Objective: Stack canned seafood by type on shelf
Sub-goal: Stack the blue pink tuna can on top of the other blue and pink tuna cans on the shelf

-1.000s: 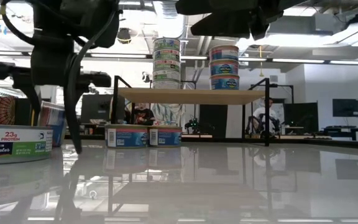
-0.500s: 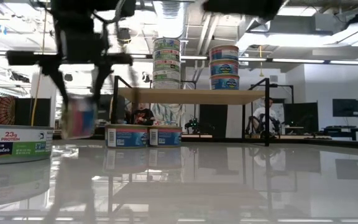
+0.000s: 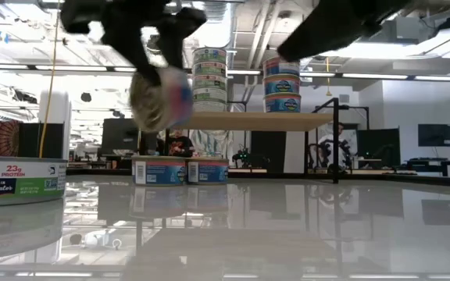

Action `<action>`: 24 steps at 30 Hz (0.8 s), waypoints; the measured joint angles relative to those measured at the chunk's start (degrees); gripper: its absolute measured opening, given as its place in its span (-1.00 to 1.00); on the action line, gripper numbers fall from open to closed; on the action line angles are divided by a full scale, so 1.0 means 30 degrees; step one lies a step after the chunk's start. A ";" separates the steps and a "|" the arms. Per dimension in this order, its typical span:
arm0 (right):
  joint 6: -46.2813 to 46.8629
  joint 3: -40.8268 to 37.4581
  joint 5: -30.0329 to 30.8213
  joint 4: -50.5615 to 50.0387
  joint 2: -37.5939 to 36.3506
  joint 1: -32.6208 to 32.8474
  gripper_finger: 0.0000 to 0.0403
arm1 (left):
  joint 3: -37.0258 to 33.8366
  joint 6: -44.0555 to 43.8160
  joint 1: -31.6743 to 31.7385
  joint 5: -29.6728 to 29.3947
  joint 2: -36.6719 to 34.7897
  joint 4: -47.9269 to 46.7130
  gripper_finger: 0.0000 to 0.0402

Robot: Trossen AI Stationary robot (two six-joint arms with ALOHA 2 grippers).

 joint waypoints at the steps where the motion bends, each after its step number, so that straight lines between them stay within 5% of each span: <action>1: -0.0137 -0.0169 -0.0202 0.0067 -0.0007 -0.0272 0.52 | 0.0072 -0.0381 0.0071 0.0271 -0.0117 0.0503 -0.08; 11: -0.2112 -0.1997 -0.0333 0.4413 0.0036 -0.0608 0.52 | -0.0610 -0.3451 0.0697 0.1361 -0.0871 0.5287 -0.08; 20: -0.2703 -0.2275 -0.0380 0.5195 0.0051 -0.0659 0.55 | -0.0846 -0.3105 0.0566 0.1288 -0.0917 0.9810 -0.08; 24: -0.3470 -0.2260 0.1216 0.5546 0.0036 -0.0651 0.55 | -0.0846 -0.2980 0.0559 0.1230 -0.0917 1.1490 -0.08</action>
